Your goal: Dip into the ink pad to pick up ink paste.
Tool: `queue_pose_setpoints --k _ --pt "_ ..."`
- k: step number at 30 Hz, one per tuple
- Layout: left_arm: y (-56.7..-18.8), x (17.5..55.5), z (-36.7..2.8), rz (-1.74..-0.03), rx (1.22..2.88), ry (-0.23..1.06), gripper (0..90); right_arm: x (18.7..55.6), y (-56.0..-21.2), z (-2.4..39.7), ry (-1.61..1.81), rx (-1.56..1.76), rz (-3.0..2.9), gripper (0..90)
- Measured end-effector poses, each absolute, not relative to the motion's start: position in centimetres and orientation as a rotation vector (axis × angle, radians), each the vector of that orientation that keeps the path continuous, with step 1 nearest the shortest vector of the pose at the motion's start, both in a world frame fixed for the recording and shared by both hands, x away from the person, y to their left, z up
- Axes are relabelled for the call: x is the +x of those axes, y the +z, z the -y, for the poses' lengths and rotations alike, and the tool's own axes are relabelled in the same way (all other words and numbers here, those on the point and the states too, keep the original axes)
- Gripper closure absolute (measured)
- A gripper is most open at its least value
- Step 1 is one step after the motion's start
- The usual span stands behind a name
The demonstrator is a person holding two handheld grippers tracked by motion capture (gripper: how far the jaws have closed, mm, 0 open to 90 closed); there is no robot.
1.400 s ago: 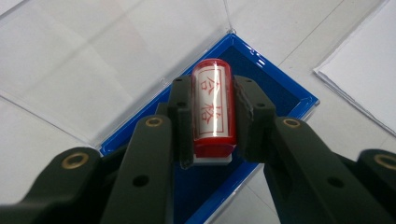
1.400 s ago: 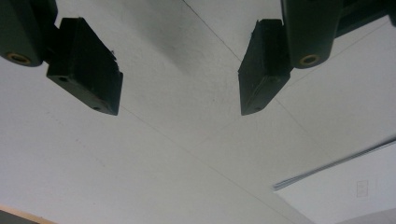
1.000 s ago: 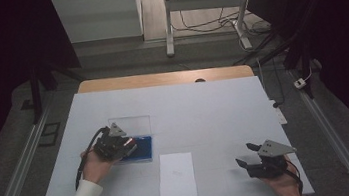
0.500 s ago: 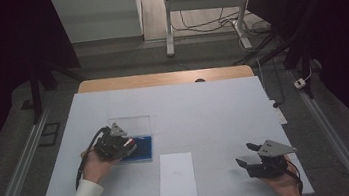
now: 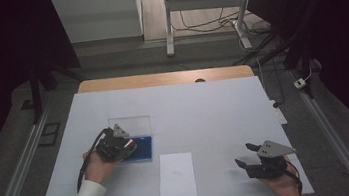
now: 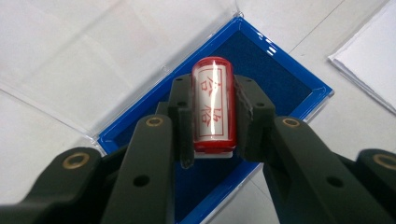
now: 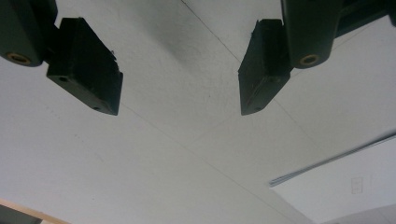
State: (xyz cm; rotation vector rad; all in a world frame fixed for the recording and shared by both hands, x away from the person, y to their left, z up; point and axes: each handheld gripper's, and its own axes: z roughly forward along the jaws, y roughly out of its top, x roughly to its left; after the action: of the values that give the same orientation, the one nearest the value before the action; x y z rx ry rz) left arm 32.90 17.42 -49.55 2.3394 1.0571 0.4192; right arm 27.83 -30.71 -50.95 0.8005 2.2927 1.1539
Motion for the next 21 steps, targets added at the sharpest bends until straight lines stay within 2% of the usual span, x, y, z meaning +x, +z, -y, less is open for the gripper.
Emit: queue_pose_setpoints --k 21 --pt "-49.67 33.0 -17.62 -1.06 2.327 0.402 71.2 27.79 -50.93 30.57 1.152 0.799 -2.295 30.0"
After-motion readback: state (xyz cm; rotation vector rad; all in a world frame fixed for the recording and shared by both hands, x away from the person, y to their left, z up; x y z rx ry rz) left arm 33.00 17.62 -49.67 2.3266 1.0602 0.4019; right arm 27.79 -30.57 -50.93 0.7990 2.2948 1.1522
